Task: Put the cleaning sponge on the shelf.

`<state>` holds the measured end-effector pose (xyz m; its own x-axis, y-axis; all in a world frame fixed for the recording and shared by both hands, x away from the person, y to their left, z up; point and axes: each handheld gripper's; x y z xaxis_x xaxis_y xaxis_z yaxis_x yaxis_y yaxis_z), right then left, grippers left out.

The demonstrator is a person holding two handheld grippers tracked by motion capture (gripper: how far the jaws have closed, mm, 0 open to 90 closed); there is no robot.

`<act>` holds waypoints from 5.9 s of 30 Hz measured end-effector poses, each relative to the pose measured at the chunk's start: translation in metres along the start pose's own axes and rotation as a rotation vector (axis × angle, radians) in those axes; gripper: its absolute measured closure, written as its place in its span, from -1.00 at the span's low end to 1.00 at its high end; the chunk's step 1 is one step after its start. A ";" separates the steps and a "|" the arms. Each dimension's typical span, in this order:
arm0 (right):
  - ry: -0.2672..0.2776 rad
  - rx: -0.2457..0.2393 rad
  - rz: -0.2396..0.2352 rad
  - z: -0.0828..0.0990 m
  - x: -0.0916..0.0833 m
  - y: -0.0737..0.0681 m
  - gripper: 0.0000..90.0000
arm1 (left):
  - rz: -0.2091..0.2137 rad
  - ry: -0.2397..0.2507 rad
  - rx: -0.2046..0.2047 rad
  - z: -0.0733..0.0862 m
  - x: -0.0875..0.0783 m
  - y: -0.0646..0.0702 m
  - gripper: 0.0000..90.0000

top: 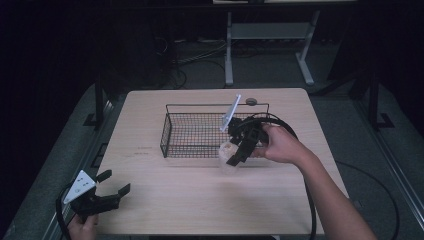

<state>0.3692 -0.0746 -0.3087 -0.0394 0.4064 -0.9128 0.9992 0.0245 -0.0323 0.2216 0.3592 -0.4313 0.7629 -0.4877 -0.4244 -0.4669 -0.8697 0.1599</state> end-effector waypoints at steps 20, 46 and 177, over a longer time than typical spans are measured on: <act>-0.030 0.012 0.019 -0.012 -0.014 0.021 -0.36 | 0.000 -0.002 0.003 0.000 0.000 0.001 -0.69; -0.032 0.074 0.054 -0.014 -0.024 0.059 -0.36 | 0.003 0.000 0.002 0.000 0.000 0.001 -0.69; 0.003 0.299 0.058 0.050 0.066 0.121 -0.37 | 0.005 -0.009 0.005 0.000 0.002 0.001 -0.69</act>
<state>0.4883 -0.0903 -0.3929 0.0177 0.4016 -0.9156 0.9582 -0.2684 -0.0992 0.2228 0.3568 -0.4317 0.7563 -0.4916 -0.4318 -0.4733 -0.8667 0.1578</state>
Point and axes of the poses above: each handheld gripper's, and its own axes: x roughly forward along the jaws, z roughly out of its underside, y roughly to its right, and after that the axes turned 11 degrees about -x, right-handed
